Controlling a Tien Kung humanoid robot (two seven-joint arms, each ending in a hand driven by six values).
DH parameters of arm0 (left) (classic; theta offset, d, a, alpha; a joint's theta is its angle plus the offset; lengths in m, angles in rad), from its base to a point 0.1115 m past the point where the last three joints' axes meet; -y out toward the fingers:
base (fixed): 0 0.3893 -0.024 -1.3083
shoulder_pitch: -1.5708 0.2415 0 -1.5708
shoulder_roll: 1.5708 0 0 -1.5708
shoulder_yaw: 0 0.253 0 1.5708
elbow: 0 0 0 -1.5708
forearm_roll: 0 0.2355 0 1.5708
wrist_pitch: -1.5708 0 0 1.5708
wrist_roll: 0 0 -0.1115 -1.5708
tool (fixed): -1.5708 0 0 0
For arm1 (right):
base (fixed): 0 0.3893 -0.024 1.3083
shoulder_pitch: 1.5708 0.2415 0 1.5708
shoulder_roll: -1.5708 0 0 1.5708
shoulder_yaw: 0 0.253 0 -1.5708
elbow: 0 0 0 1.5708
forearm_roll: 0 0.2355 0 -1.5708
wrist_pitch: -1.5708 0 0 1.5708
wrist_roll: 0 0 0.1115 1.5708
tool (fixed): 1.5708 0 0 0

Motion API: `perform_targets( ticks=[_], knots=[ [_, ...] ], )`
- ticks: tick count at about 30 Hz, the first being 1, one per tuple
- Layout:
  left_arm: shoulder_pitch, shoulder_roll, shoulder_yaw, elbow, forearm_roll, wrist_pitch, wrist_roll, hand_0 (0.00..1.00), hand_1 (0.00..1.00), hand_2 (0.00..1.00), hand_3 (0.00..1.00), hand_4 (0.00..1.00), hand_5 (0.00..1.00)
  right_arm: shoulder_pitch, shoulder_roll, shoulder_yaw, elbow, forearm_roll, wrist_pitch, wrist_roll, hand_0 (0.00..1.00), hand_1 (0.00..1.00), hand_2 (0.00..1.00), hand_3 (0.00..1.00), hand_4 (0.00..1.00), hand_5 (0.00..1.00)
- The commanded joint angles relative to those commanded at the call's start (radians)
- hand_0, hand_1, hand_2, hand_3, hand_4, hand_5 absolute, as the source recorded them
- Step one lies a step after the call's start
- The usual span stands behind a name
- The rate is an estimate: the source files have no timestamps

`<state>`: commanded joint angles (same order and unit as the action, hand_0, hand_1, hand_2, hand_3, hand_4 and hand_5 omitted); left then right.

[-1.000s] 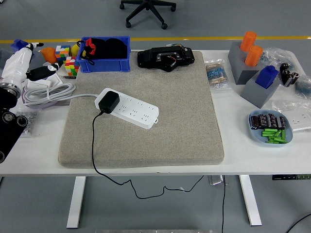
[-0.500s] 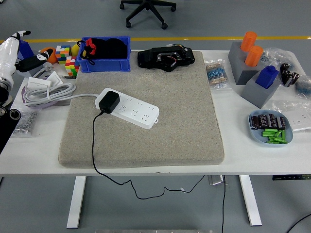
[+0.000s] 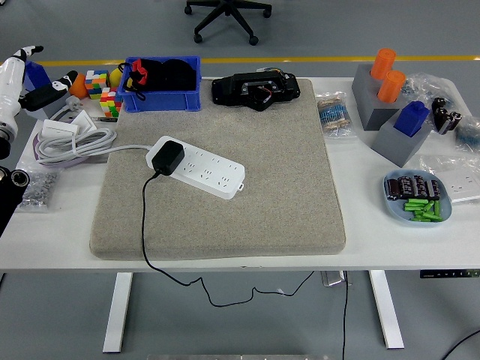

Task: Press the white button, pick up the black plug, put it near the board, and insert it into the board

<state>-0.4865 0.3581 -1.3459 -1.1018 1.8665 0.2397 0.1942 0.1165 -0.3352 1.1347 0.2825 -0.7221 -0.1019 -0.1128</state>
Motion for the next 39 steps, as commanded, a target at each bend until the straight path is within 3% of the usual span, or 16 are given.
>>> perform_targets(
  ticks=[39],
  knots=[
    [0.019,-0.019,-0.018,-0.007,0.009,-0.024,0.024,0.985,0.971,0.929,0.866,0.838,0.649,-0.019,-0.001,0.033,0.002,-0.019,0.002,-0.011,0.794,0.726,0.722,0.702,0.843,0.566]
  ],
)
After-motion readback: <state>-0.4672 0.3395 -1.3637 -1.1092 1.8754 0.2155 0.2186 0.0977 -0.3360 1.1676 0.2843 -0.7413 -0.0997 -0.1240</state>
